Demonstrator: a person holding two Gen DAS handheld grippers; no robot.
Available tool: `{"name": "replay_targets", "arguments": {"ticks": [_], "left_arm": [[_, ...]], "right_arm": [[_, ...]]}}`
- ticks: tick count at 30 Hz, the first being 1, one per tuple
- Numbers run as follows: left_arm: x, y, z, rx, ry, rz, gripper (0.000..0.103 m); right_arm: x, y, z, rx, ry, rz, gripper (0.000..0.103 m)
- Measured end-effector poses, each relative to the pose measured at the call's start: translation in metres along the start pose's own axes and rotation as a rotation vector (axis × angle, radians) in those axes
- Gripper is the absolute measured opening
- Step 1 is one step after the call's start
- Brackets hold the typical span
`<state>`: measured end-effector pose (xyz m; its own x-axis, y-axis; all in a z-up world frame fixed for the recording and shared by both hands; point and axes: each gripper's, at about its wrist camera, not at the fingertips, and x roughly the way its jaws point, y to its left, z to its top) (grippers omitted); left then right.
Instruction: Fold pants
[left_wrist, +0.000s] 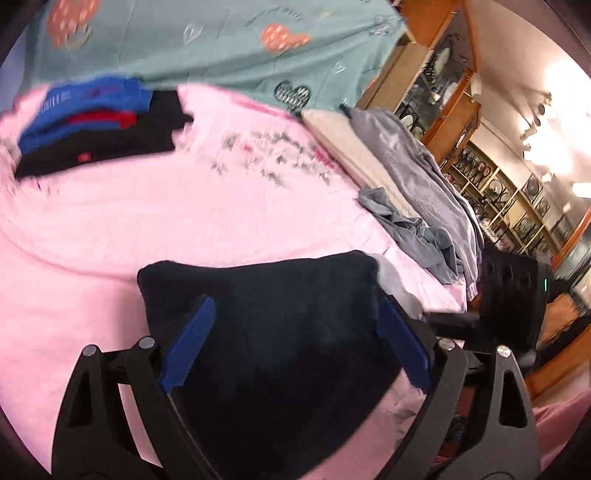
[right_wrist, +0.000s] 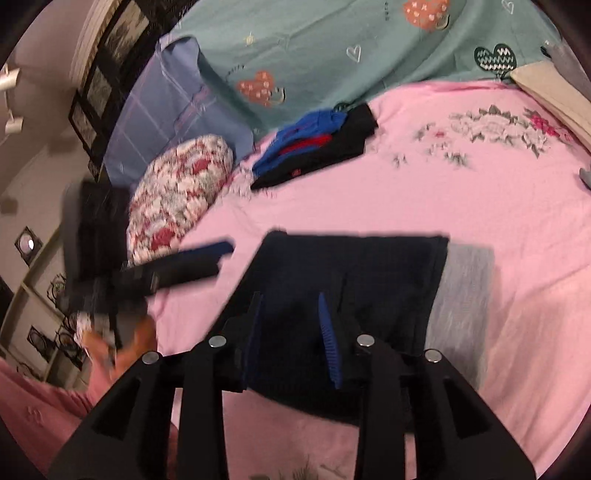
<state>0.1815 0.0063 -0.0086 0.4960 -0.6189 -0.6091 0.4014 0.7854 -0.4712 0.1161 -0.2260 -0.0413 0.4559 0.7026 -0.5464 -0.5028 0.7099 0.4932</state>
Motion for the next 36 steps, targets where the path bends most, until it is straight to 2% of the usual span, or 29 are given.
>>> {"name": "replay_targets", "arguments": {"ticks": [2,5,7,9,11,13,17,21,25,28,36], "left_arm": [[0.018,0.027,0.004,-0.086,0.052,-0.007,0.092],[0.033,0.053,0.001,-0.18,0.099,-0.041,0.09],[0.025,0.05,0.003,-0.171,0.077,-0.019,0.09],[0.008,0.04,0.004,-0.141,0.013,0.07,0.091],[-0.007,0.029,-0.001,-0.118,-0.02,0.061,0.091],[-0.016,0.011,-0.011,-0.079,-0.028,0.062,0.091],[-0.019,-0.013,-0.037,-0.006,0.006,0.075,0.091],[-0.019,-0.019,-0.061,-0.009,0.024,0.106,0.091],[-0.007,-0.022,-0.075,0.018,0.065,0.147,0.091],[-0.002,-0.022,-0.082,0.04,0.078,0.19,0.091],[-0.021,-0.025,-0.079,0.055,0.039,0.253,0.091]], "right_arm": [[0.005,-0.006,-0.015,0.0,0.051,-0.047,0.032],[-0.003,-0.016,-0.029,0.017,0.036,-0.044,0.032],[-0.012,-0.018,-0.031,0.022,0.041,-0.06,0.032],[-0.017,-0.016,-0.03,0.014,0.04,-0.08,0.033],[-0.021,-0.006,-0.026,-0.017,0.029,-0.099,0.035],[-0.024,0.01,-0.022,-0.071,-0.006,-0.068,0.039],[-0.014,0.03,-0.016,-0.141,-0.021,0.022,0.041],[0.0,0.025,-0.016,-0.139,0.004,0.005,0.041],[0.009,0.0,-0.022,-0.054,0.057,-0.053,0.041],[0.001,-0.01,-0.027,-0.002,0.046,-0.005,0.041],[-0.018,-0.004,-0.03,-0.014,0.008,-0.024,0.042]]}}
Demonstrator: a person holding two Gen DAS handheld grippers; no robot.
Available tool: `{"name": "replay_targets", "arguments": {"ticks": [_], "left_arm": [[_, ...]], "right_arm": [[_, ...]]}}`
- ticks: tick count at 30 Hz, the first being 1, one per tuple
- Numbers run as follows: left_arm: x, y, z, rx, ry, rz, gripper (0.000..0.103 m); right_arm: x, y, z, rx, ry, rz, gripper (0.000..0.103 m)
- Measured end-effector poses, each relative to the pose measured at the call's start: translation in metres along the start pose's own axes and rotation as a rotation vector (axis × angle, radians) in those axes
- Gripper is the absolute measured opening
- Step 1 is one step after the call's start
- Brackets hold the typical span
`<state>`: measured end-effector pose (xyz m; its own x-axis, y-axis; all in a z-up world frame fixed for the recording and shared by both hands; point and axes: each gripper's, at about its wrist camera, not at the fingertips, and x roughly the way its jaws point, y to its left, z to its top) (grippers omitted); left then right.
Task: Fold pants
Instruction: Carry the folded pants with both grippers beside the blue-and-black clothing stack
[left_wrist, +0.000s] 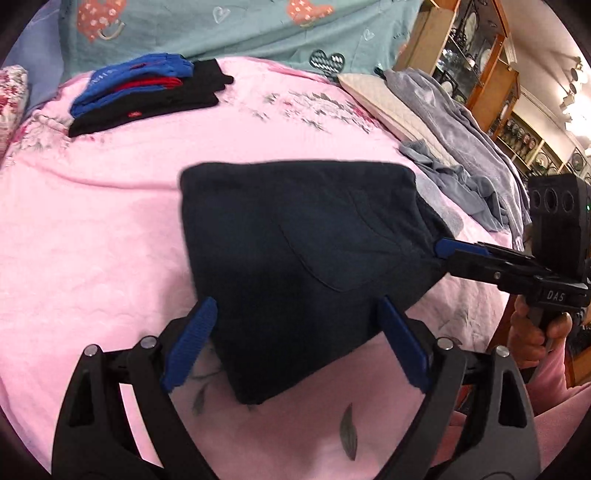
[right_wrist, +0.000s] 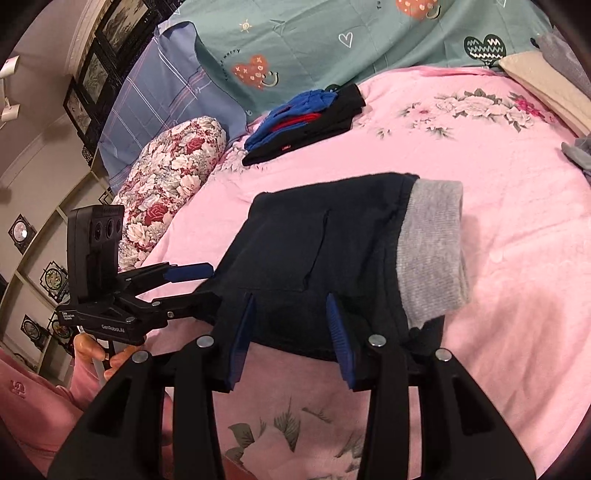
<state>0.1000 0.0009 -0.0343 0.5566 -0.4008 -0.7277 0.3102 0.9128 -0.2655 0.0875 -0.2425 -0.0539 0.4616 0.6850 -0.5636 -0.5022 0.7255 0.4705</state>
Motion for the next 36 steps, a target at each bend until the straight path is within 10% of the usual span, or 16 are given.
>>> {"name": "replay_targets", "arguments": {"ticks": [11,14,21,30,36], "left_arm": [[-0.007,0.038,-0.008,-0.148,0.007,0.057,0.091],[-0.004,0.057,-0.016,-0.261,0.054,-0.043,0.091],[0.007,0.07,-0.02,-0.4,0.134,-0.329,0.091],[0.03,0.079,-0.001,-0.455,0.177,-0.397,0.091],[0.05,0.084,0.018,-0.456,0.206,-0.442,0.091]], "right_arm": [[-0.013,-0.014,0.007,0.052,-0.084,-0.068,0.05],[-0.011,-0.024,0.004,0.118,-0.065,-0.045,0.05],[-0.01,0.038,0.008,-0.246,-0.05,-0.115,0.052],[-0.002,-0.073,0.043,0.186,0.049,-0.236,0.06],[0.041,-0.112,0.05,0.351,0.18,0.027,0.068]]}}
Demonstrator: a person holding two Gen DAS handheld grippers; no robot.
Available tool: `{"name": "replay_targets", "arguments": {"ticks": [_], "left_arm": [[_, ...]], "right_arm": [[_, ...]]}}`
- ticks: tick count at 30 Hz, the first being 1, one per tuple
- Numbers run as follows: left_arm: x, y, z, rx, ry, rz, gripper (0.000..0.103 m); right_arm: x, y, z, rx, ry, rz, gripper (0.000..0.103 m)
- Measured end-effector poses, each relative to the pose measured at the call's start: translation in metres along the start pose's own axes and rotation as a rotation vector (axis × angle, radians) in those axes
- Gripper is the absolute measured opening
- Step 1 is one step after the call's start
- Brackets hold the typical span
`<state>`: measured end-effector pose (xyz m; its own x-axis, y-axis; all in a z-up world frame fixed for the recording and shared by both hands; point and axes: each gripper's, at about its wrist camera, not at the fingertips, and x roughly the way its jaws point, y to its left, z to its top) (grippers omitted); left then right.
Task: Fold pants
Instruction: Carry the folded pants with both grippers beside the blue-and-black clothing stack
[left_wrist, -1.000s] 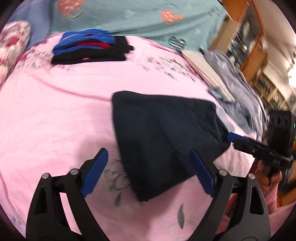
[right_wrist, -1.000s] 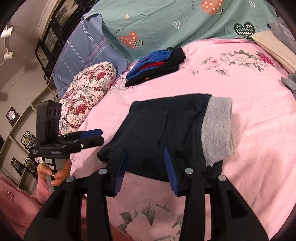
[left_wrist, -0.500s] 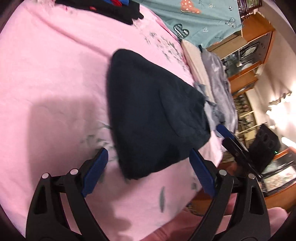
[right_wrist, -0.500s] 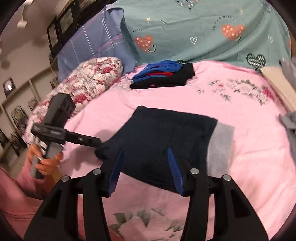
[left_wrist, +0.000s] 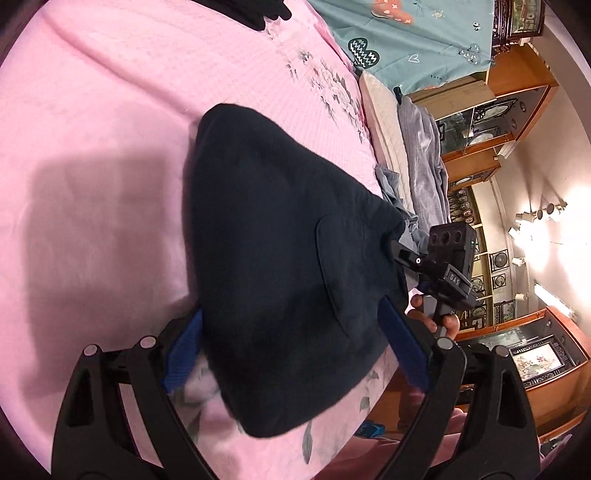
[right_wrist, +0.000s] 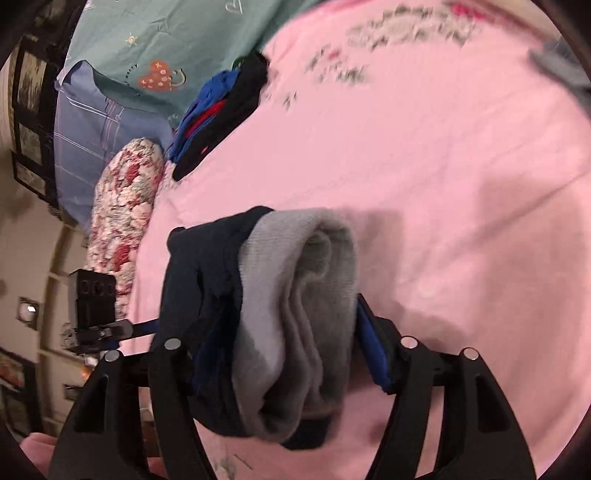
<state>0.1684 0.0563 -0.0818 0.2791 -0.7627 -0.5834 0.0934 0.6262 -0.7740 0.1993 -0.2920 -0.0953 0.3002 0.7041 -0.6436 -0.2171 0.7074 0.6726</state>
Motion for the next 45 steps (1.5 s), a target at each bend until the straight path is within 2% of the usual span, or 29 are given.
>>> {"name": "replay_targets", "arguments": {"ticks": [2,3,4,5,6,7,9,10,14,18,20,22,24,25,26,27,28,29,30,31,33,34,36,42,45], "left_arm": [[0.004,-0.001,0.005,0.006,-0.004,-0.005,0.087],[0.005,0.0,0.008,0.002,-0.007,-0.008,0.079],[0.007,0.001,0.009,-0.004,-0.006,-0.01,0.069],[0.008,0.004,0.01,-0.014,-0.01,-0.007,0.047],[0.007,0.005,0.012,-0.022,-0.016,-0.011,0.032],[0.006,0.005,0.015,-0.026,-0.027,-0.028,0.023],[-0.004,-0.003,0.017,0.004,-0.066,-0.021,0.019],[-0.008,-0.009,0.02,0.027,-0.084,-0.01,0.018],[-0.055,-0.035,0.047,0.176,-0.233,0.09,0.018],[-0.089,-0.03,0.093,0.238,-0.332,0.184,0.021],[-0.092,-0.012,0.116,0.249,-0.357,0.264,0.03],[-0.083,0.02,0.134,0.207,-0.357,0.342,0.038],[-0.067,0.06,0.143,0.113,-0.328,0.419,0.038],[-0.062,0.072,0.143,0.083,-0.31,0.436,0.043],[-0.06,0.079,0.14,0.07,-0.304,0.425,0.043],[-0.064,0.076,0.138,0.077,-0.316,0.44,0.046],[-0.067,0.068,0.137,0.093,-0.323,0.481,0.06],[-0.074,0.053,0.134,0.124,-0.362,0.548,0.071],[-0.081,0.037,0.129,0.154,-0.418,0.605,0.089],[-0.085,0.024,0.122,0.181,-0.467,0.648,0.094],[-0.089,-0.007,0.107,0.249,-0.534,0.731,0.1],[-0.088,-0.02,0.1,0.266,-0.555,0.771,0.101],[-0.084,-0.043,0.084,0.276,-0.577,0.818,0.101],[-0.06,-0.069,0.036,0.245,-0.512,0.798,0.101],[-0.048,-0.075,0.012,0.271,-0.477,0.783,0.101]], "right_arm": [[0.005,-0.004,0.006,0.013,0.007,0.053,0.07],[0.007,-0.003,0.008,0.008,0.013,0.055,0.068],[0.008,-0.001,0.009,0.006,0.015,0.057,0.058],[0.008,0.002,0.008,-0.004,0.015,0.054,0.052],[0.007,0.004,0.005,-0.012,0.013,0.058,0.045],[0.002,0.006,0.004,-0.022,0.007,0.065,0.039],[-0.002,0.016,0.009,-0.039,-0.01,0.105,0.035],[-0.009,0.025,0.014,-0.057,-0.026,0.153,0.033],[-0.019,0.071,0.045,-0.197,-0.094,0.245,0.033],[0.01,0.107,0.107,-0.281,-0.133,0.324,0.033],[0.038,0.112,0.135,-0.297,-0.135,0.339,0.033],[0.076,0.108,0.158,-0.284,-0.117,0.319,0.034],[0.123,0.093,0.173,-0.236,-0.069,0.23,0.035],[0.139,0.086,0.175,-0.216,-0.046,0.167,0.039],[0.153,0.078,0.175,-0.199,-0.03,0.072,0.042],[0.158,0.072,0.173,-0.191,-0.031,0.033,0.05],[0.154,0.066,0.172,-0.174,-0.035,0.066,0.056],[0.146,0.065,0.171,-0.154,-0.027,0.071,0.057],[0.133,0.068,0.169,-0.148,-0.03,0.057,0.059],[0.121,0.072,0.167,-0.157,-0.048,0.053,0.06],[0.089,0.086,0.156,-0.209,-0.122,0.027,0.064],[0.075,0.095,0.147,-0.245,-0.153,-0.005,0.071],[0.054,0.113,0.122,-0.311,-0.195,-0.073,0.073],[0.037,0.147,0.046,-0.483,-0.272,-0.265,0.073],[0.045,0.145,0.013,-0.533,-0.256,-0.332,0.073]]}}
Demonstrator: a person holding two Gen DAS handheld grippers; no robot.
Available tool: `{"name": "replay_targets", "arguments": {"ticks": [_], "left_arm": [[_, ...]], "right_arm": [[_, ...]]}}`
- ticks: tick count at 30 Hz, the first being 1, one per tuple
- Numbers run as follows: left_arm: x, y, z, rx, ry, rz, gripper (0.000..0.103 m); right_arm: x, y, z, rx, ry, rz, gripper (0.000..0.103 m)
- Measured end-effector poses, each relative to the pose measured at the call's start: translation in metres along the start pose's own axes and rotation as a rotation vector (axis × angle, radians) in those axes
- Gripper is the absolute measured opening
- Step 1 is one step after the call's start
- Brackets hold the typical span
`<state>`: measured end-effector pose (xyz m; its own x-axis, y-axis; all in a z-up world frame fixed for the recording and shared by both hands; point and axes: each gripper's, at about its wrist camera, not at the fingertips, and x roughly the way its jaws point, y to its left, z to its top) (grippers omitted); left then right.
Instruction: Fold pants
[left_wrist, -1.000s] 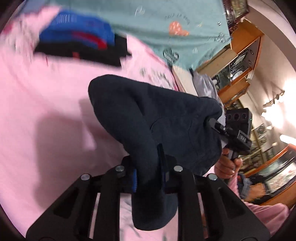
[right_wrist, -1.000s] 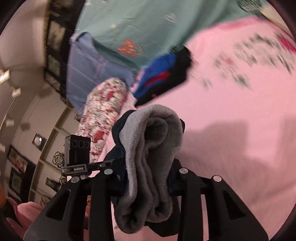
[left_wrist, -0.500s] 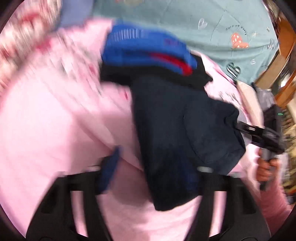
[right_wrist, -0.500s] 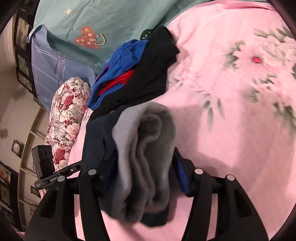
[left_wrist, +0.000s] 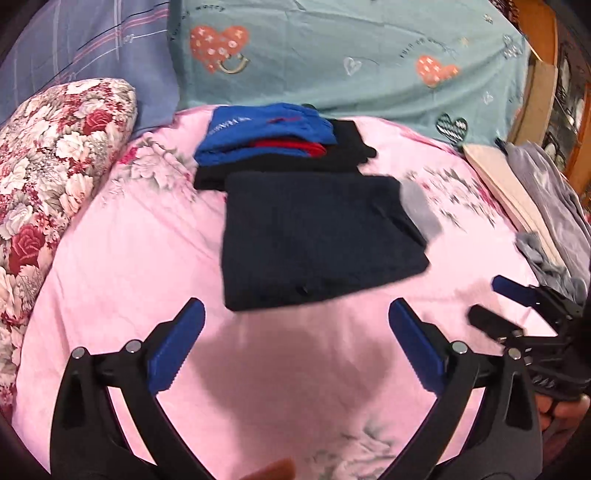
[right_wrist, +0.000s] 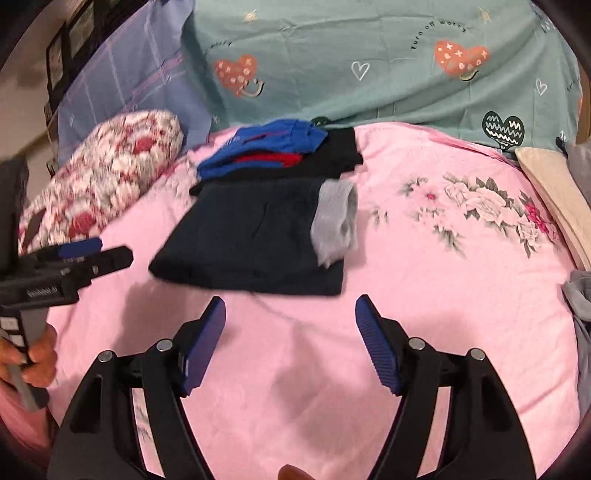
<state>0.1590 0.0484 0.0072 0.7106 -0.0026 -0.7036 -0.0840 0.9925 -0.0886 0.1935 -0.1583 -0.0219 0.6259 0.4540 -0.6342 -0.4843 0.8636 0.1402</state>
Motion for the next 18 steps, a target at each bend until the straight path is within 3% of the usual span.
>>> {"name": "replay_targets", "arguments": {"ticks": [5,18], "left_arm": [[-0.013,-0.022,-0.028,0.049,-0.005,0.003,0.101],[-0.022,-0.019,-0.052,0.057,-0.007,0.016,0.101]], "right_arm": [[0.012,0.008,-0.029,-0.016,0.04,-0.044,0.073],[0.016,0.021,-0.036,-0.067,0.043,-0.065,0.073]]}}
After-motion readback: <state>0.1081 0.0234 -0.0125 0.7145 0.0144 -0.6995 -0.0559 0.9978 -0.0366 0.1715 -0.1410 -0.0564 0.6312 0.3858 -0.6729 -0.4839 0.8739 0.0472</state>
